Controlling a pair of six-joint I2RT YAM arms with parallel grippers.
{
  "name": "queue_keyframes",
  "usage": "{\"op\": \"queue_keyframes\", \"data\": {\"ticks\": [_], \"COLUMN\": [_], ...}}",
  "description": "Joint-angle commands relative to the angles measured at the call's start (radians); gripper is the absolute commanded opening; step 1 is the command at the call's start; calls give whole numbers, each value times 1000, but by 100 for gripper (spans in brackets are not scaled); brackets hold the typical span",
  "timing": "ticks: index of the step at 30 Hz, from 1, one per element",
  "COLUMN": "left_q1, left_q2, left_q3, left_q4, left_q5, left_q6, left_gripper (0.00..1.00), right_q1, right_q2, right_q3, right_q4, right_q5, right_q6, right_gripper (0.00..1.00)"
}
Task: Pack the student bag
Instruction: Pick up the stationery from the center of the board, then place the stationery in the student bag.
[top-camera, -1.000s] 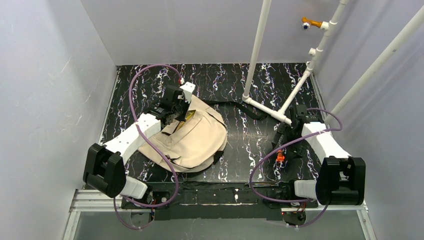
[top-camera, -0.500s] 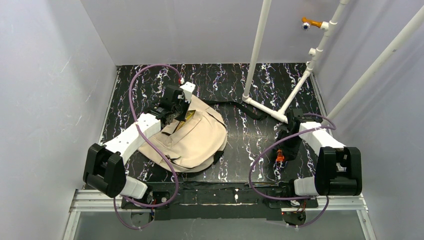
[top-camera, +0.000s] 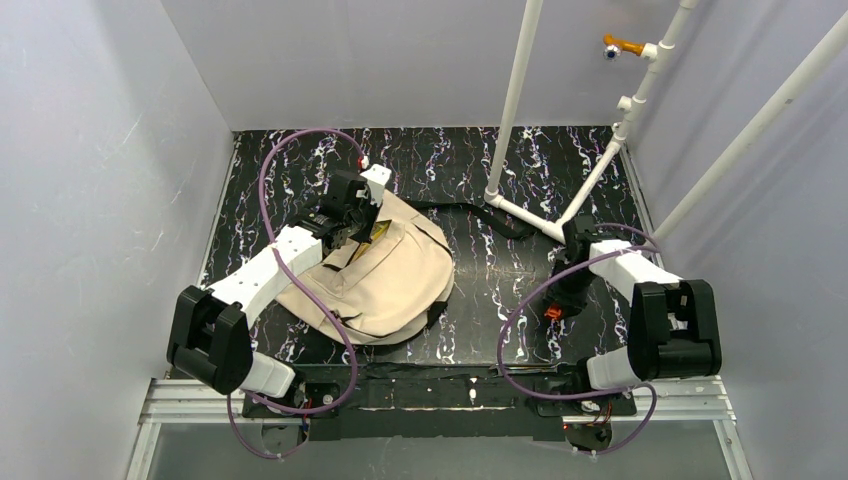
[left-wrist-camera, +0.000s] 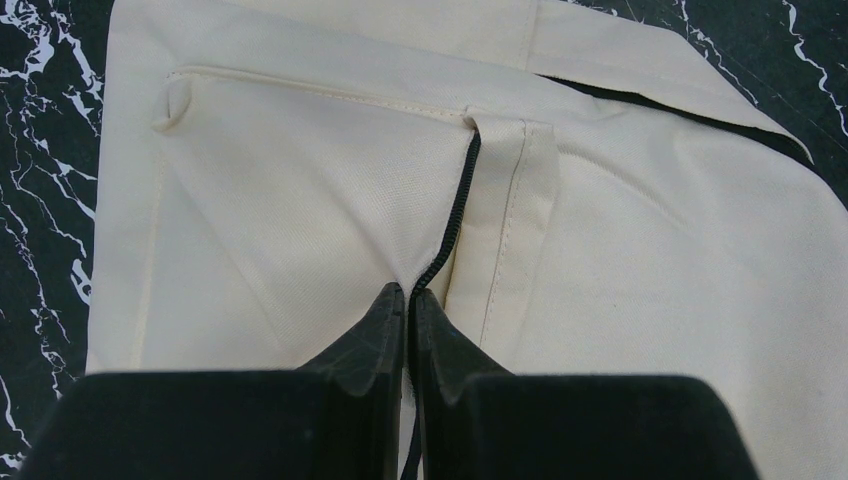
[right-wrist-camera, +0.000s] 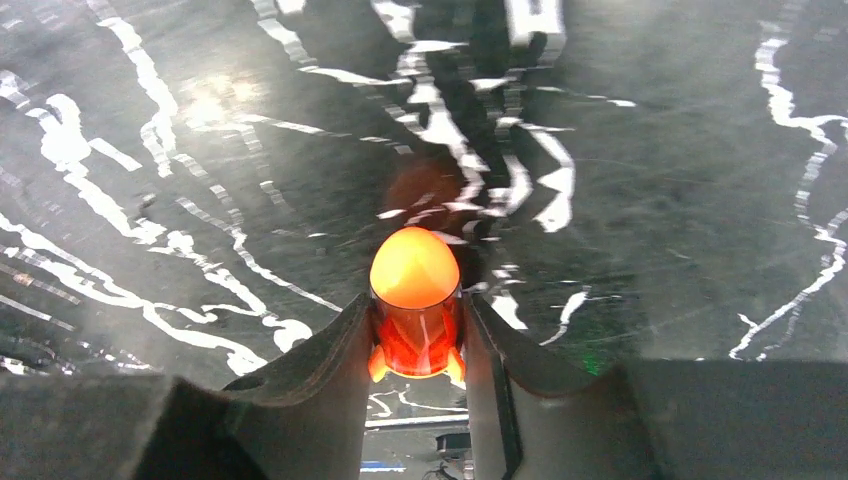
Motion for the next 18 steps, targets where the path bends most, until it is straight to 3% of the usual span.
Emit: {"op": "queue_keyframes", "data": {"ticks": [1,8,12,18], "left_q1": [-12,-12,-13,-13], "left_q2": [-11,-38,-52,-128], "left_q3": [44,37,36,-9], "left_q4": [-8,-1,5,57], "left_q5": [32,46,15,0], "left_q6": [-3,-16,-15,-22], "left_gripper": [0,0,0,0], "right_q1": [111,461,634,749], "right_q2": [-13,45,161,435], "right_q3": [50,217,304,330], "right_q4": [81,412,800,1387], "right_q5": [-22,-109,-283,-429], "right_q6": [27,87,157,374], "right_gripper": [38,32,32,33]}}
